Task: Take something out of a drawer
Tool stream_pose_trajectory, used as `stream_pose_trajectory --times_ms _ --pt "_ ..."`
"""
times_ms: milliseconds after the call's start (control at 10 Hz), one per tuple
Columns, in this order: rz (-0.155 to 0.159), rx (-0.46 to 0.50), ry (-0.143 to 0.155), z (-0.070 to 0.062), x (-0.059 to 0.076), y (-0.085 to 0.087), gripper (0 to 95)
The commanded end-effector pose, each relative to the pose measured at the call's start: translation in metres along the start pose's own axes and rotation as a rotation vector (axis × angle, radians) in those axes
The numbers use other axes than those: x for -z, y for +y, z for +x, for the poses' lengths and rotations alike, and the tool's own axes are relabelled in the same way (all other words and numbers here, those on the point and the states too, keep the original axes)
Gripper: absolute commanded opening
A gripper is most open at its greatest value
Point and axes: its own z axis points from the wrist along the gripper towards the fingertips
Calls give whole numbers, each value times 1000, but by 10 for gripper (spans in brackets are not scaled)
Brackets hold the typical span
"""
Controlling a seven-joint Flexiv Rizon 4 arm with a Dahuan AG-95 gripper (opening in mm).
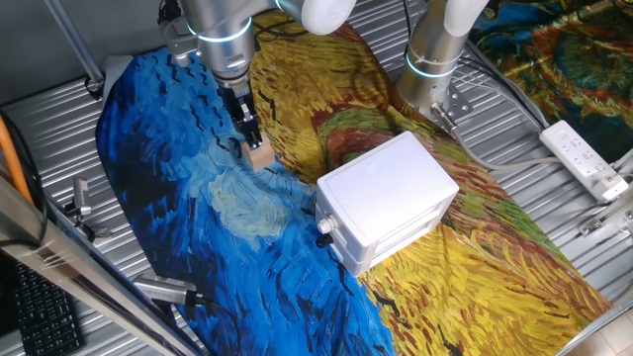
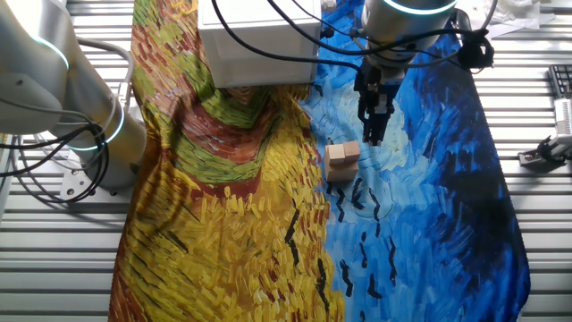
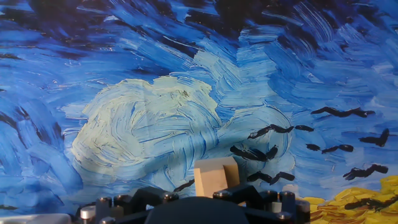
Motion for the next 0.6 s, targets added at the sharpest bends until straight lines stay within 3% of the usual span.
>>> stream_pose_trajectory --times_ms 100,600 --pt "23 -222 -39 0 0 0 0" --pt "23 -219 -39 1 2 0 0"
